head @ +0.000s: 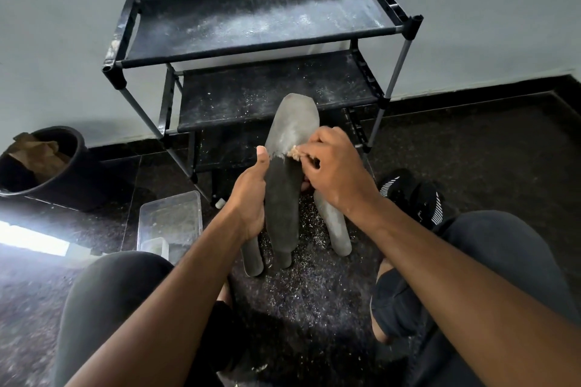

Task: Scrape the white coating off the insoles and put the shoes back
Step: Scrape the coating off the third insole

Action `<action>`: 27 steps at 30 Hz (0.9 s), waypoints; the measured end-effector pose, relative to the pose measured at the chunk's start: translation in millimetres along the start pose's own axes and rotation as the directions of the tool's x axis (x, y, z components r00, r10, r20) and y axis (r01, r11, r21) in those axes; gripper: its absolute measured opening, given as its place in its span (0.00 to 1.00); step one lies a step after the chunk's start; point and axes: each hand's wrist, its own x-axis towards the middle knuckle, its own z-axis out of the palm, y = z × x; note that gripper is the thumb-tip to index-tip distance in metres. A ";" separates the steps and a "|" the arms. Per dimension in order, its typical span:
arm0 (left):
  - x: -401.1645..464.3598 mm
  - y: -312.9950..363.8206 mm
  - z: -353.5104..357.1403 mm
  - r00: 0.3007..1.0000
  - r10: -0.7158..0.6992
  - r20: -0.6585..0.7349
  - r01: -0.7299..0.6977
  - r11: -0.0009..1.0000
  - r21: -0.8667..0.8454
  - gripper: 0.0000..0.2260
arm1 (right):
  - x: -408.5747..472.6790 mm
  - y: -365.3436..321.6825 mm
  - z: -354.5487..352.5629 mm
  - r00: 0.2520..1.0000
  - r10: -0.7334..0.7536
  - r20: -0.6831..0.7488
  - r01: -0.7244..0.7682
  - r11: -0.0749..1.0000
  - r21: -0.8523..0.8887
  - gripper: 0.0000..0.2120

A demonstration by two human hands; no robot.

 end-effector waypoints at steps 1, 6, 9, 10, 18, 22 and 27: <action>0.1 -0.4 -0.1 1.000 -0.002 0.001 0.002 1.000 0.004 0.30 | 0.1 0.7 -0.5 1.000 -0.005 -0.011 0.005 1.000 -0.006 0.04; 0.8 1.4 -3.1 0.999 0.009 -0.048 -0.010 1.000 -0.028 0.31 | -10.9 -5.4 8.6 0.990 -0.118 0.077 0.123 0.991 -0.051 0.06; 2.1 0.8 -5.0 0.997 0.001 -0.076 -0.003 1.000 -0.017 0.31 | -13.2 -8.5 8.8 0.981 -0.132 0.142 0.136 0.991 -0.012 0.08; 1.3 0.9 -4.1 0.998 -0.001 -0.069 0.000 1.000 -0.019 0.31 | -11.7 -7.0 7.2 0.982 -0.126 0.141 0.127 0.992 0.001 0.07; 0.7 5.2 -4.7 0.999 0.003 -0.049 -0.006 0.998 -0.067 0.30 | -13.2 -8.8 9.0 0.996 -0.057 0.069 0.050 0.994 0.094 0.05; -0.3 2.7 -3.8 0.999 -0.032 -0.025 0.029 0.996 -0.084 0.30 | -14.3 -15.9 7.4 0.990 -0.073 0.123 0.059 0.992 0.111 0.06; -0.3 0.7 -1.4 1.000 -0.003 0.022 0.004 0.999 -0.040 0.28 | 2.0 4.7 -2.9 0.997 0.064 -0.048 -0.060 0.994 0.090 0.06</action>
